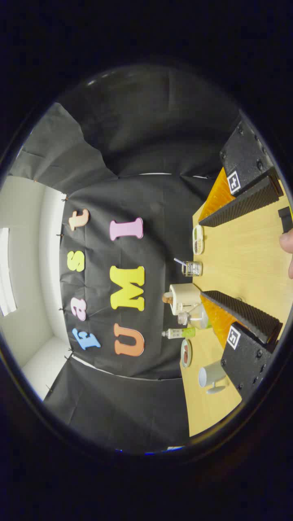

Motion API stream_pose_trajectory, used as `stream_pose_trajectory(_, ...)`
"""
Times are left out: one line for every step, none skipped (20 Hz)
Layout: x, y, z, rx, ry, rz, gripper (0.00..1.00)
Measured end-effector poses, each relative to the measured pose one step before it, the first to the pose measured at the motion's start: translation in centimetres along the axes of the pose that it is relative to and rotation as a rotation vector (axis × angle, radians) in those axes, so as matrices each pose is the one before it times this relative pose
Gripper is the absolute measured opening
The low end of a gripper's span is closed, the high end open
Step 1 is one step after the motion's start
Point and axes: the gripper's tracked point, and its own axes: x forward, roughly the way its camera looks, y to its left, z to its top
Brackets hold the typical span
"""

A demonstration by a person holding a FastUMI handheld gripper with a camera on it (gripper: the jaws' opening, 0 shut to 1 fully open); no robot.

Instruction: Take the bottle from table, then pour the juice into the cup, finally place the bottle on the coaster

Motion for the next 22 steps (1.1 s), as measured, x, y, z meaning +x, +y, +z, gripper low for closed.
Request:
stream_pose_trajectory(-0.023, 0.169, -0.060, 0.00305, 0.00132, 0.00020, 1.00)
stream_pose_trajectory(0.019, 0.129, -0.024, -0.00332, -0.00063, 0.00084, 1.00)
stream_pose_trajectory(0.047, 0.111, -0.015, -0.00383, 0.00188, -0.00069, 1.00)
stream_pose_trajectory(-0.114, 0.023, 0.018, -0.00322, -0.00294, 0.00125, 1.00)
stream_pose_trajectory(-0.134, 0.167, 0.192, 0.00133, -0.01025, 0.00245, 1.00)
stream_pose_trajectory(0.047, 0.213, 0.298, -0.00043, -0.01409, 0.00709, 1.00)
stream_pose_trajectory(0.071, 0.116, -0.032, 0.00162, -0.00517, 0.00120, 1.00)
stream_pose_trajectory(0.078, 0.066, -0.063, 0.00439, 0.00058, 0.00347, 1.00)
stream_pose_trajectory(0.111, 0.389, -0.293, 0.00618, 0.00350, 0.00915, 1.00)
stream_pose_trajectory(-0.023, 0.249, -0.009, 0.00552, 0.00344, 0.00846, 1.00)
stream_pose_trajectory(0.102, 0.118, -0.085, 0.00424, -0.00140, 0.00979, 1.00)
stream_pose_trajectory(0.077, 0.106, -0.098, 0.00766, 0.00053, 0.00953, 1.00)
stream_pose_trajectory(0.045, -0.033, -0.431, 0.00487, 0.01065, 0.00448, 1.00)
stream_pose_trajectory(0.148, -0.089, -0.337, 0.00527, 0.01201, 0.00310, 1.00)
stream_pose_trajectory(0.113, 0.049, -0.177, 0.00716, 0.01209, 0.00299, 1.00)
stream_pose_trajectory(0.081, 0.051, -0.062, 0.00497, 0.00836, 0.00351, 1.00)
stream_pose_trajectory(0.175, 0.032, 0.021, 0.00409, 0.00549, -0.00096, 1.00)
stream_pose_trajectory(0.137, 0.135, 0.064, 0.00000, 0.00545, 0.00500, 1.00)
stream_pose_trajectory(0.239, 0.395, -0.065, -0.00031, 0.00368, 0.00909, 1.00)
stream_pose_trajectory(0.246, 0.420, 0.021, -0.00125, 0.00364, 0.00959, 1.00)
stream_pose_trajectory(0.123, 0.603, -0.139, -0.00449, 0.00636, 0.01335, 1.00)
stream_pose_trajectory(0.164, 0.661, -0.120, -0.00609, 0.01280, 0.01827, 1.00)
